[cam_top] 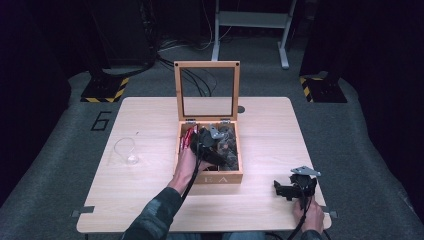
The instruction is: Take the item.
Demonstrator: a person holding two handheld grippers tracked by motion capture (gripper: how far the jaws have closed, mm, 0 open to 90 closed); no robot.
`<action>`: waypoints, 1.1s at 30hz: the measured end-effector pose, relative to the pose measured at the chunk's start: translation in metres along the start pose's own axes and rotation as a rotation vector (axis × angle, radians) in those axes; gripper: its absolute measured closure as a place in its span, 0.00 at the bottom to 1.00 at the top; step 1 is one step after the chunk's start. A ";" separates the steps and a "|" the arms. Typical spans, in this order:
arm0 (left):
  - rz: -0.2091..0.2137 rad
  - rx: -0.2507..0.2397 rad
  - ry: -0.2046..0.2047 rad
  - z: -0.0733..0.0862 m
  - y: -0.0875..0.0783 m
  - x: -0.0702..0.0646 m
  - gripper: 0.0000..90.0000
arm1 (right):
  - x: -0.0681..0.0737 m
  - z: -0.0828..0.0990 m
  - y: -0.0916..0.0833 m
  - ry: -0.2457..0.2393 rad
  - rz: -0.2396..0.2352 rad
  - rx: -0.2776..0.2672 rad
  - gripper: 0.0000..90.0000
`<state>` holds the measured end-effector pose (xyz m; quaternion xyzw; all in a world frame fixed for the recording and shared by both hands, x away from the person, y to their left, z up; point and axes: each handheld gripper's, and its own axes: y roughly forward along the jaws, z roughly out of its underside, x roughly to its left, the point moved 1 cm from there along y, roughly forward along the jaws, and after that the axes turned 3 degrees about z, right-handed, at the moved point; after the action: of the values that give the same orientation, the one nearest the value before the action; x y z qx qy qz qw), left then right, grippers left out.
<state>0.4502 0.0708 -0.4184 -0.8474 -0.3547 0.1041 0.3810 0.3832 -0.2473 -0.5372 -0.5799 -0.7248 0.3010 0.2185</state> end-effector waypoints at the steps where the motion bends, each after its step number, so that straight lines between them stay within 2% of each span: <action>1: 0.001 0.004 0.012 -0.001 0.002 -0.002 0.12 | 0.000 0.000 0.000 0.000 0.000 0.000 0.00; 7: 0.031 0.040 0.058 -0.006 0.019 -0.012 0.23 | 0.000 0.000 0.000 0.000 0.000 0.000 0.00; 12: 0.055 0.073 0.071 -0.006 0.030 -0.016 0.33 | 0.000 0.000 0.000 0.000 0.000 0.000 0.00; 15: 0.052 0.100 0.088 -0.005 0.037 -0.019 0.40 | 0.000 0.000 0.000 0.001 0.000 0.000 0.00; 19: 0.050 0.122 0.087 -0.004 0.042 -0.020 0.48 | 0.000 0.000 0.000 0.000 0.000 0.000 0.00; 25: 0.024 0.170 0.117 0.001 0.051 -0.026 0.57 | 0.001 0.000 0.001 0.005 0.005 -0.004 0.00; 33: 0.000 0.186 0.110 0.004 0.057 -0.029 0.69 | 0.001 0.000 0.001 -0.004 0.001 -0.003 0.00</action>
<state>0.4572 0.0273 -0.4645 -0.8129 -0.3223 0.0898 0.4768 0.3837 -0.2466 -0.5375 -0.5800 -0.7254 0.3011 0.2160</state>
